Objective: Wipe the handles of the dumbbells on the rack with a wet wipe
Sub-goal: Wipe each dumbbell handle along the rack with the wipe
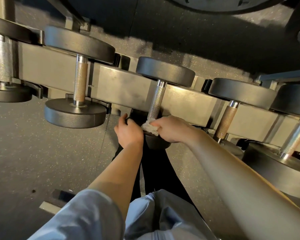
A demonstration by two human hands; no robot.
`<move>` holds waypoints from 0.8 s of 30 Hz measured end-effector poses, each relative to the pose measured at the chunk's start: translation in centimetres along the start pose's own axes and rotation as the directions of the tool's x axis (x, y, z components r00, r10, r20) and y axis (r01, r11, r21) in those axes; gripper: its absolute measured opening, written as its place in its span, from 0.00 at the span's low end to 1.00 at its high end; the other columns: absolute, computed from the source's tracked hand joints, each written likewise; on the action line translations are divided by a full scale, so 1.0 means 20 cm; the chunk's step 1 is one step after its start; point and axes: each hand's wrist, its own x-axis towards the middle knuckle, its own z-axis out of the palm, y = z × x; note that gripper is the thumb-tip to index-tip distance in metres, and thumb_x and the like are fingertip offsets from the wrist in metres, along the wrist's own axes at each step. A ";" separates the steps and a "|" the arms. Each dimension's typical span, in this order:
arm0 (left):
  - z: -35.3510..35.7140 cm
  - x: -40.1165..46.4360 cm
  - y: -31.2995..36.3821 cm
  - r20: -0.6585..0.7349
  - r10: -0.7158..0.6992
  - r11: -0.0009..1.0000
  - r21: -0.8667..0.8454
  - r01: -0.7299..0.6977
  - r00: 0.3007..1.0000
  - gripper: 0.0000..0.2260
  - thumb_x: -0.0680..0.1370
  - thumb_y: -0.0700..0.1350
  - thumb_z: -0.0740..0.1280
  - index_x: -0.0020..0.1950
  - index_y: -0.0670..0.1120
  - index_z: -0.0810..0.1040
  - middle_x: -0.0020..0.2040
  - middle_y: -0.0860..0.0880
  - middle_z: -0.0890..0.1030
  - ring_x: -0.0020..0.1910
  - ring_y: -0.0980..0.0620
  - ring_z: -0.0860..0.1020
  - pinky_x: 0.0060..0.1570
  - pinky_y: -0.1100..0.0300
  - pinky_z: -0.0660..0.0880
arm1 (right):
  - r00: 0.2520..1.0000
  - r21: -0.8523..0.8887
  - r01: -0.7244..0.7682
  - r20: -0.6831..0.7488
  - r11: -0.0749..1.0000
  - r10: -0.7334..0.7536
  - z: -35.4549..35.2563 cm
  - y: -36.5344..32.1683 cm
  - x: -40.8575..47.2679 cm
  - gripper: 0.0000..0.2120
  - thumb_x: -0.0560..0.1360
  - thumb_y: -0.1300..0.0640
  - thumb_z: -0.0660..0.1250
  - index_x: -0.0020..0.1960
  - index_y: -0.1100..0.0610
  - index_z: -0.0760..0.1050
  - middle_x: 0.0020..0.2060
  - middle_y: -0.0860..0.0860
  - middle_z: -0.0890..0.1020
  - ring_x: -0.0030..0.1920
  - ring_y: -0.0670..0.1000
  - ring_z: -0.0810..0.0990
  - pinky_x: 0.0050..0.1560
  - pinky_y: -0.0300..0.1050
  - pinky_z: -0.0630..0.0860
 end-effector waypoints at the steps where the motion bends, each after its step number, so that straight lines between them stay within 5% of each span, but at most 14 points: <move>1: 0.00 0.00 0.00 0.000 -0.005 1.000 -0.001 0.005 1.000 0.19 0.81 0.44 0.54 0.71 0.52 0.70 0.68 0.45 0.69 0.63 0.44 0.72 0.62 0.56 0.65 | 1.000 0.012 0.005 0.021 1.000 -0.005 0.01 0.04 -0.03 0.19 0.79 0.62 0.54 0.67 0.51 0.71 0.53 0.55 0.76 0.51 0.56 0.74 0.40 0.43 0.67; 4: 0.00 -0.01 0.01 0.008 0.005 1.000 0.008 -0.005 1.000 0.19 0.82 0.44 0.54 0.71 0.52 0.70 0.68 0.45 0.69 0.62 0.45 0.73 0.61 0.58 0.64 | 0.999 0.086 0.008 0.034 0.996 -0.011 0.02 0.11 -0.05 0.17 0.79 0.63 0.53 0.62 0.53 0.74 0.46 0.54 0.75 0.47 0.54 0.73 0.37 0.42 0.65; 7: 0.00 -0.01 0.01 0.009 0.012 0.999 0.031 -0.012 1.000 0.19 0.82 0.43 0.53 0.72 0.51 0.70 0.69 0.45 0.68 0.63 0.45 0.72 0.61 0.58 0.63 | 1.000 0.100 0.013 0.009 0.995 -0.014 0.03 0.09 -0.02 0.19 0.79 0.61 0.54 0.66 0.49 0.72 0.56 0.55 0.75 0.55 0.58 0.74 0.48 0.46 0.69; 13: -0.01 -0.02 0.03 0.020 -0.004 0.998 0.055 0.003 1.000 0.19 0.82 0.43 0.52 0.72 0.50 0.69 0.70 0.45 0.68 0.65 0.44 0.71 0.65 0.56 0.63 | 1.000 0.021 -0.023 -0.002 1.000 0.023 0.00 -0.07 0.12 0.18 0.80 0.57 0.55 0.69 0.48 0.69 0.66 0.55 0.73 0.60 0.58 0.74 0.53 0.45 0.69; 18: 0.00 -0.01 0.02 0.002 0.012 0.999 0.052 -0.012 1.000 0.19 0.82 0.43 0.53 0.71 0.50 0.71 0.70 0.45 0.70 0.65 0.45 0.71 0.64 0.56 0.64 | 1.000 0.130 -0.001 0.024 0.992 -0.002 0.02 0.05 -0.01 0.18 0.80 0.61 0.54 0.66 0.50 0.72 0.56 0.56 0.77 0.54 0.57 0.75 0.47 0.45 0.67; 21: -0.01 -0.02 0.02 0.025 -0.002 0.997 0.075 0.001 1.000 0.19 0.82 0.43 0.52 0.72 0.51 0.70 0.69 0.44 0.68 0.63 0.45 0.72 0.64 0.57 0.63 | 0.999 0.167 -0.040 0.032 0.985 0.035 0.06 0.18 -0.07 0.13 0.80 0.61 0.54 0.56 0.51 0.74 0.45 0.52 0.74 0.48 0.54 0.73 0.40 0.45 0.65; 24: -0.02 -0.03 0.04 0.026 -0.004 0.995 0.097 0.002 1.000 0.19 0.83 0.43 0.51 0.72 0.50 0.70 0.70 0.44 0.67 0.63 0.44 0.72 0.63 0.57 0.63 | 0.997 0.175 -0.073 0.032 0.982 0.069 0.08 0.23 0.03 0.13 0.78 0.61 0.57 0.58 0.53 0.75 0.55 0.52 0.70 0.59 0.55 0.68 0.52 0.45 0.66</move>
